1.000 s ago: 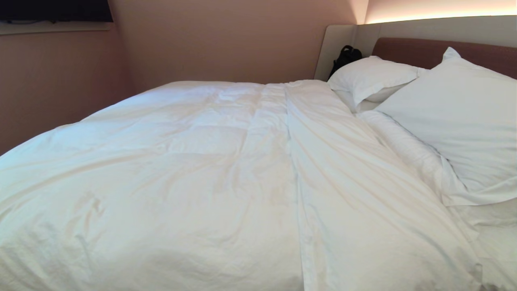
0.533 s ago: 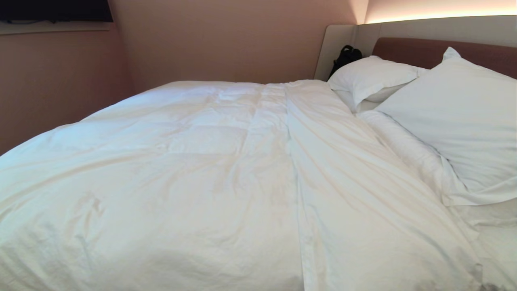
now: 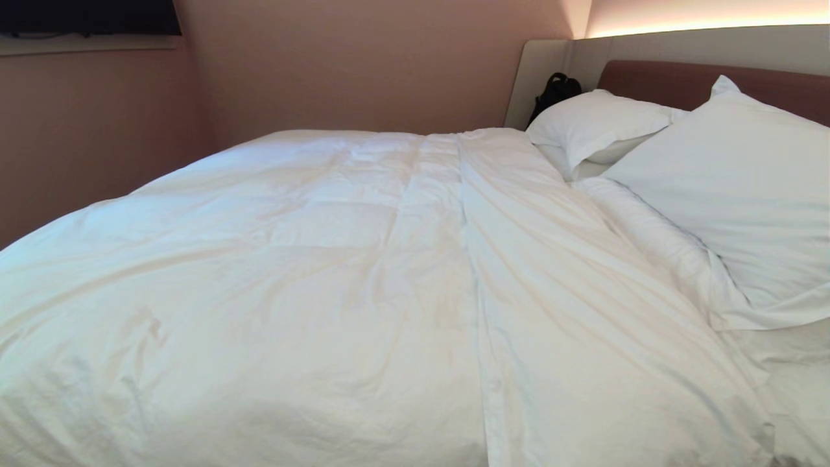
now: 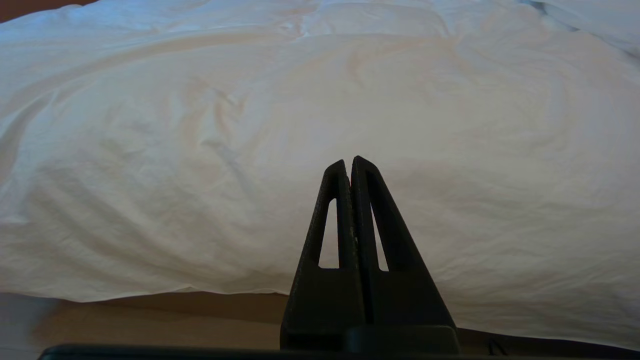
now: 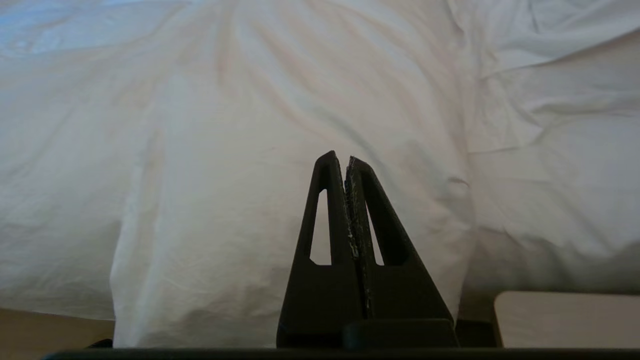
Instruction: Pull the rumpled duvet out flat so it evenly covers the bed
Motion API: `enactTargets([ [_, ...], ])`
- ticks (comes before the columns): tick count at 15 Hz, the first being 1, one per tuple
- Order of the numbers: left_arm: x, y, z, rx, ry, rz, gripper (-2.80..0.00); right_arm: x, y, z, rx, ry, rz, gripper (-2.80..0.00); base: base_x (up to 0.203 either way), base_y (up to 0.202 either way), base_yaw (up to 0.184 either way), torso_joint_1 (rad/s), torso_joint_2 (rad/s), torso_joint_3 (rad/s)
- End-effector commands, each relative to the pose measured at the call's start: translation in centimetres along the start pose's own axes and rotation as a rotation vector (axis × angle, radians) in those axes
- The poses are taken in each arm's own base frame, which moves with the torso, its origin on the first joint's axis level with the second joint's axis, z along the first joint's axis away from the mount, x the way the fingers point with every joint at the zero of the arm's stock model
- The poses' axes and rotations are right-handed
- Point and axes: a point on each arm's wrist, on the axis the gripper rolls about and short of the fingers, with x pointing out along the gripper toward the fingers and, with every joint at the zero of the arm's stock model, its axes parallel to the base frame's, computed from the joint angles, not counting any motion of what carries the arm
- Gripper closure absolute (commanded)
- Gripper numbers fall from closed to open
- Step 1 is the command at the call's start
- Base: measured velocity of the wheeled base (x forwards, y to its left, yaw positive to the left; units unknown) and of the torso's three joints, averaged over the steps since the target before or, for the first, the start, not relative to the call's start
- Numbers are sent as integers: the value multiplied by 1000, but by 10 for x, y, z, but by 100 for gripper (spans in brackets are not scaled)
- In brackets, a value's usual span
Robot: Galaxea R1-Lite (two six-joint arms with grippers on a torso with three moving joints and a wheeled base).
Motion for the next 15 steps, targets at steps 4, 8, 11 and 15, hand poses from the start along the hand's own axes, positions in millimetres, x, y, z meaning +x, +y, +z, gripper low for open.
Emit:
enactTargets([
  [4, 0, 0, 0, 0, 0, 1, 0, -14, -1, -18, -80, -188, 83, 0, 0, 0, 0, 0, 0, 0],
  [8, 0, 0, 0, 0, 0, 1, 0, -19, -3, -29, -169, -251, 57, 0, 0, 0, 0, 0, 0, 0],
  [11, 0, 0, 0, 0, 0, 1, 0, -18, -5, -36, -207, -182, 13, 0, 0, 0, 0, 0, 0, 0],
  [15, 0, 0, 0, 0, 0, 1, 0, -16, -8, -48, -208, -64, -46, 0, 0, 0, 0, 0, 0, 0],
])
